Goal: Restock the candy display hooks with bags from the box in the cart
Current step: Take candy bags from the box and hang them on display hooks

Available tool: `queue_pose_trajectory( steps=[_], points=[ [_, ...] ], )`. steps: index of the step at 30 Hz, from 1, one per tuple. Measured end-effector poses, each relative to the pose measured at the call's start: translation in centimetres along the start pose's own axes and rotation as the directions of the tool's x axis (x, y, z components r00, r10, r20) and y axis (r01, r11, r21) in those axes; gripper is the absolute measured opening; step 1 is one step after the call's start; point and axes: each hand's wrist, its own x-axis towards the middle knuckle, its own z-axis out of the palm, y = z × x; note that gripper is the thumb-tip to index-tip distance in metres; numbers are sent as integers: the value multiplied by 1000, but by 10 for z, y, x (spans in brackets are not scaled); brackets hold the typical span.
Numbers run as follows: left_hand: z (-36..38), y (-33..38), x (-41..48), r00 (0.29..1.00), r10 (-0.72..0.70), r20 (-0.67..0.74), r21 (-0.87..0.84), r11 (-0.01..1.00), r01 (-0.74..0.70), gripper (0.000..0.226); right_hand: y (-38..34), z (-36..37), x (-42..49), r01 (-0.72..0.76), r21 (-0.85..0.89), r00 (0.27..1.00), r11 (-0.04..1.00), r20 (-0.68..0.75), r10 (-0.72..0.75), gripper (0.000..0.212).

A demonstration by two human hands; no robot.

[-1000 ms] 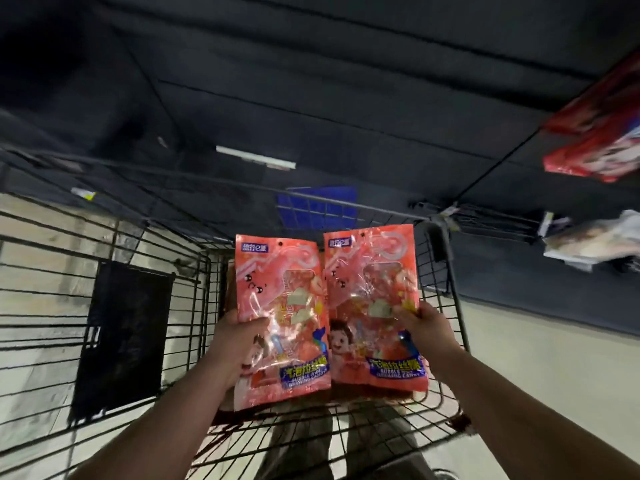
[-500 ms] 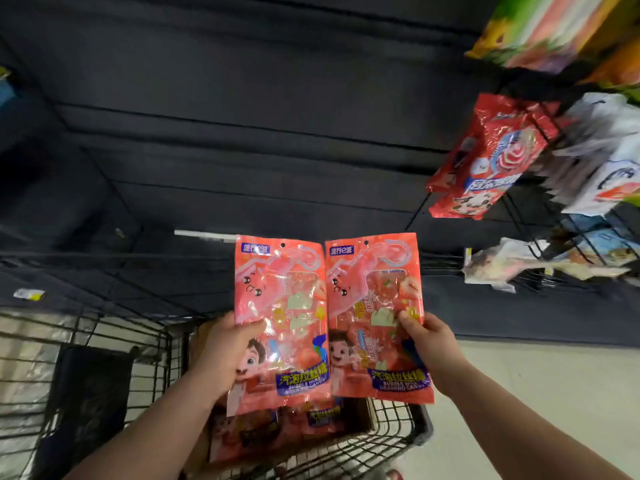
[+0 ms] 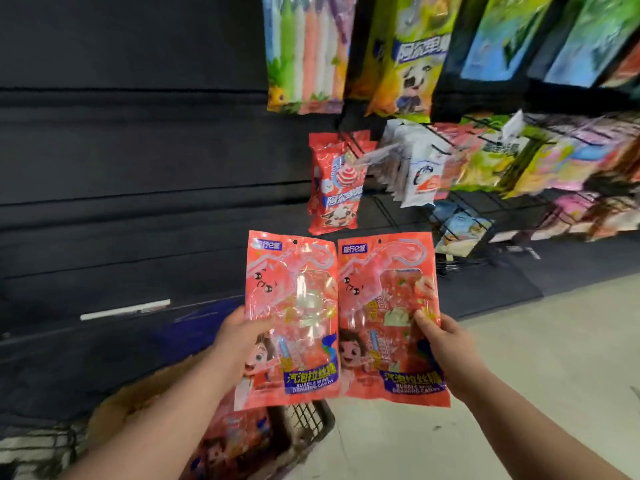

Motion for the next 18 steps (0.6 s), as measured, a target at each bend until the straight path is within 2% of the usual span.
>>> queue_pose_trajectory(
  steps=[4, 12, 18],
  points=[
    [70, -3, -26, 996, 16, 88, 48, 999, -20, 18, 4, -71, -5, 18, 54, 999, 998, -38, -16, 23],
    [197, -21, -72, 977, 61, 206, 63, 995, -75, 21, 18, -203, -4, 32, 78, 990, 996, -142, -21, 22],
    [256, -31, -89, 977, 80, 199, 109, 989, -103, 19, 22, -267, 7, 71, 83, 983, 994, -173, -55, 22]
  ],
)
